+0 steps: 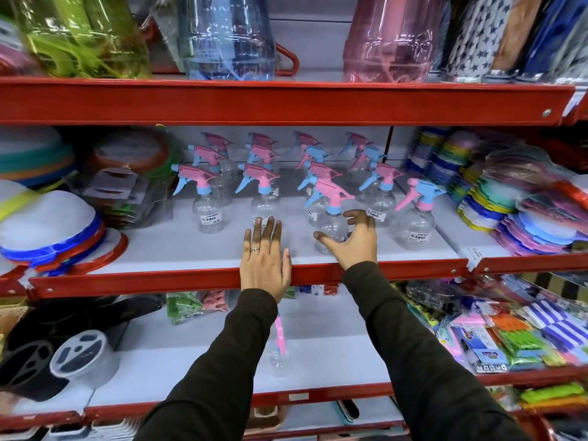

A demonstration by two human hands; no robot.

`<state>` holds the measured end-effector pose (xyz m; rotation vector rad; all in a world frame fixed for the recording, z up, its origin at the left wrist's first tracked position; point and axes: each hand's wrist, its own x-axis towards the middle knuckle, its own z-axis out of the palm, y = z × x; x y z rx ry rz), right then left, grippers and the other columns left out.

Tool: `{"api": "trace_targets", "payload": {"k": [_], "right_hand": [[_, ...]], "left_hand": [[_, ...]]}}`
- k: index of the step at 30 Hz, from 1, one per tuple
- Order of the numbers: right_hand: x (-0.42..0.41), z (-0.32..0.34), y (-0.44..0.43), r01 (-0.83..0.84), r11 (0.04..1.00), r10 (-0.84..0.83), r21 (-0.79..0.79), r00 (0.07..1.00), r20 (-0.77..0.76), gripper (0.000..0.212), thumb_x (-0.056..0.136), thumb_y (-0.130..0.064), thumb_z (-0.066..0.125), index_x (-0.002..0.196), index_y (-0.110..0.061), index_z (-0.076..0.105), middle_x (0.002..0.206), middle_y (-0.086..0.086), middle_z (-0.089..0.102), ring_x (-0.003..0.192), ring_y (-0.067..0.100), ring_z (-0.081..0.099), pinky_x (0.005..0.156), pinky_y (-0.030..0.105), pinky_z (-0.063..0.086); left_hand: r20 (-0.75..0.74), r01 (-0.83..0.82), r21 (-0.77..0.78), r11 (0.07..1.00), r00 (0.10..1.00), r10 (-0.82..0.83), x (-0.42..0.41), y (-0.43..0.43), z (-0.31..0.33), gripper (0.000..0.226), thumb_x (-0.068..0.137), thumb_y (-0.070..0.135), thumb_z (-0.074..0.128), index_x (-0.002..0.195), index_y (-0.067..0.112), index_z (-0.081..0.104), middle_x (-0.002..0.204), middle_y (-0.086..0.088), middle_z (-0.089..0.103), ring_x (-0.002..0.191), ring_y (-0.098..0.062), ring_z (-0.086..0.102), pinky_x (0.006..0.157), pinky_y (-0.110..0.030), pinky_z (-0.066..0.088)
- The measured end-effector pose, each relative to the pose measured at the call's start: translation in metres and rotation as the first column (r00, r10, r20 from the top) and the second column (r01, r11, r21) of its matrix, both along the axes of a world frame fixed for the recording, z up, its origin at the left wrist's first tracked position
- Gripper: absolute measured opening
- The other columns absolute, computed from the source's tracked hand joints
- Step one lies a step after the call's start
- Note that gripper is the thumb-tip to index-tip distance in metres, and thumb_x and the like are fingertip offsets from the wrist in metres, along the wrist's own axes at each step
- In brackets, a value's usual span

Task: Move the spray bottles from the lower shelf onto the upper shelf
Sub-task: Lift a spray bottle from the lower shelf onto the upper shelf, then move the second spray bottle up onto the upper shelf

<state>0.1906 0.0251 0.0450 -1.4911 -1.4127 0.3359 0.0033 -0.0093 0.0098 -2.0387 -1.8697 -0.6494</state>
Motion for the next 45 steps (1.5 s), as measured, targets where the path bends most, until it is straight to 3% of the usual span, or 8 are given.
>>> {"api": "trace_targets", "payload": {"k": [3,8,23,27,32,38,41,45], "right_hand": [[0.001,-0.002,0.003,-0.023,1.0,0.023,0.005,1.0,0.002,0.067,0.062,-0.041,0.088,0.119,-0.022,0.058,0.117,0.004,0.057,0.097,0.021,0.061,0.087,0.043,0.057],[0.001,-0.005,0.007,-0.037,0.999,0.037,-0.014,0.999,0.001,0.07,0.066,-0.035,0.086,0.129,-0.018,0.06,0.122,0.006,0.06,0.106,0.024,0.063,0.094,0.043,0.056],[-0.002,-0.006,0.006,-0.024,0.999,0.024,-0.032,1.0,0.005,0.079,0.067,-0.043,0.086,0.135,-0.018,0.055,0.129,0.008,0.056,0.113,0.026,0.061,0.097,0.042,0.054],[-0.004,-0.006,-0.007,0.01,1.0,-0.01,0.007,1.0,-0.002,0.083,0.067,-0.049,0.084,0.137,-0.017,0.053,0.133,0.007,0.053,0.118,0.024,0.057,0.1,0.03,0.049],[-0.02,-0.006,-0.04,0.012,0.992,-0.001,0.122,0.996,-0.089,0.071,0.067,-0.056,0.08,0.127,-0.024,0.06,0.121,-0.006,0.056,0.102,0.014,0.059,0.09,0.032,0.053],[-0.048,-0.039,-0.082,-0.058,0.967,0.079,0.249,0.994,-0.075,0.049,0.074,-0.052,0.078,0.114,-0.027,0.068,0.103,-0.013,0.061,0.082,0.004,0.056,0.07,0.013,0.045],[-0.059,-0.069,-0.1,-0.121,0.971,0.133,0.208,0.99,-0.044,0.043,0.075,-0.047,0.078,0.111,-0.026,0.07,0.095,-0.01,0.062,0.075,0.007,0.056,0.066,0.012,0.044],[-0.069,-0.121,-0.118,-0.16,0.987,0.16,0.009,0.986,-0.045,0.045,0.073,-0.051,0.074,0.112,-0.03,0.068,0.095,-0.016,0.058,0.079,-0.001,0.055,0.064,0.004,0.04]], "left_hand": [[-0.004,-0.004,-0.003,1.0,1.0,0.004,0.0,0.0,0.0,0.066,0.098,0.039,0.014,0.157,0.01,0.014,0.166,-0.009,0.012,0.154,-0.027,0.0,0.125,-0.043,-0.006],[-0.005,-0.003,-0.008,1.0,1.0,0.003,0.0,0.0,0.001,0.067,0.097,0.039,0.012,0.157,0.01,0.015,0.166,-0.009,0.012,0.154,-0.028,0.0,0.124,-0.043,-0.006],[-0.005,-0.007,-0.059,0.998,1.0,0.006,0.0,-0.002,0.004,0.07,0.096,0.042,0.007,0.157,0.009,0.013,0.166,-0.01,0.011,0.154,-0.027,-0.001,0.123,-0.041,-0.01],[-0.006,-0.002,-0.065,0.998,1.0,0.002,-0.001,-0.004,0.006,0.069,0.097,0.043,0.011,0.157,0.008,0.014,0.166,-0.01,0.013,0.154,-0.027,0.002,0.124,-0.041,-0.009],[0.031,-0.015,-0.03,0.999,0.999,0.016,-0.014,-0.012,0.004,0.07,0.099,0.047,0.016,0.156,0.008,0.017,0.165,-0.009,0.018,0.154,-0.024,0.005,0.125,-0.042,-0.002],[0.067,-0.101,0.028,0.994,0.993,0.099,-0.064,-0.019,0.011,0.068,0.099,0.045,0.015,0.156,0.008,0.021,0.164,-0.009,0.022,0.154,-0.025,0.006,0.125,-0.041,0.0],[0.069,-0.154,0.037,0.987,0.986,0.151,-0.09,-0.021,0.013,0.068,0.099,0.043,0.014,0.155,0.006,0.021,0.164,-0.011,0.023,0.154,-0.026,0.006,0.125,-0.042,0.0],[0.078,-0.177,0.036,0.984,0.982,0.174,-0.116,-0.022,0.01,0.067,0.099,0.042,0.015,0.154,0.004,0.023,0.163,-0.013,0.023,0.154,-0.027,0.006,0.125,-0.041,-0.002]]}}
